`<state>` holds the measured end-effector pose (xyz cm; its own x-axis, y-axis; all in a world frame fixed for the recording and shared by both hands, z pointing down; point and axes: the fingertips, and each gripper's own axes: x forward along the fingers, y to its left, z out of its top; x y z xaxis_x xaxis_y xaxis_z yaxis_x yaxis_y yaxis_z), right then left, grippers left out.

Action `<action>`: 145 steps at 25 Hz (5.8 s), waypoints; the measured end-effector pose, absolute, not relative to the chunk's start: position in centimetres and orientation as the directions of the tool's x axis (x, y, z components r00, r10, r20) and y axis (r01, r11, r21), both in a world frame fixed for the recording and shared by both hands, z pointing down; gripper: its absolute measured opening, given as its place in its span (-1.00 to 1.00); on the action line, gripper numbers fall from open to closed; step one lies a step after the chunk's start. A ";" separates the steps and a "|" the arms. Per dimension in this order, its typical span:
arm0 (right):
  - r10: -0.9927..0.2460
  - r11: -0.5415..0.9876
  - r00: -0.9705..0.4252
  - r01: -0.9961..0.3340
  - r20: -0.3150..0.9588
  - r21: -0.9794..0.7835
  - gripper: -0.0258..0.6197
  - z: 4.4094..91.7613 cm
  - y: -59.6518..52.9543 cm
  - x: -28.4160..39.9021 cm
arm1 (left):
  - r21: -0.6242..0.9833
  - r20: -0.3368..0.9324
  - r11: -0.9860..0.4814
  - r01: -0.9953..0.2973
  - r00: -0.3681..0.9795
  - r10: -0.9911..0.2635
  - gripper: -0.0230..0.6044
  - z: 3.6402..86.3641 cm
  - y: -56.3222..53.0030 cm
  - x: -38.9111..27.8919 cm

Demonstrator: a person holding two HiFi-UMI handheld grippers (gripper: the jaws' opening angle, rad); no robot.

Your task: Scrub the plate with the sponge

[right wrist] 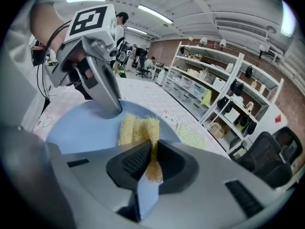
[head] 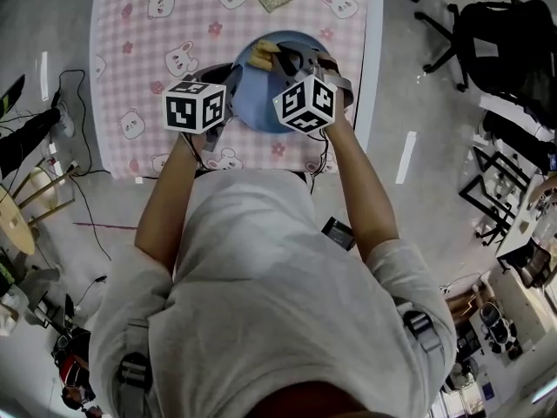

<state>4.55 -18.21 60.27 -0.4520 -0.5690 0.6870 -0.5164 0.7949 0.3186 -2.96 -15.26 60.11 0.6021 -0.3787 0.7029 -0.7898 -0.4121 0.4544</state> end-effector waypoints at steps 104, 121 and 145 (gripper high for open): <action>-0.383 0.911 -0.460 -0.045 0.801 0.409 -0.78 63.0 -13.6 -1.0 | 0.476 0.739 -0.207 -0.855 0.516 -0.433 -0.80 62.6 -13.5 -6.2; -0.222 0.957 -0.472 0.062 0.853 0.283 -0.78 65.0 -4.1 0.8 | 0.468 0.748 -0.213 -0.858 0.513 -0.421 -0.81 62.8 -13.1 -6.6; -0.341 0.914 -0.322 -0.333 0.883 0.231 -0.78 66.4 -11.7 11.2 | 0.457 0.746 -0.238 -0.857 0.515 -0.422 -0.81 62.4 -13.2 -6.0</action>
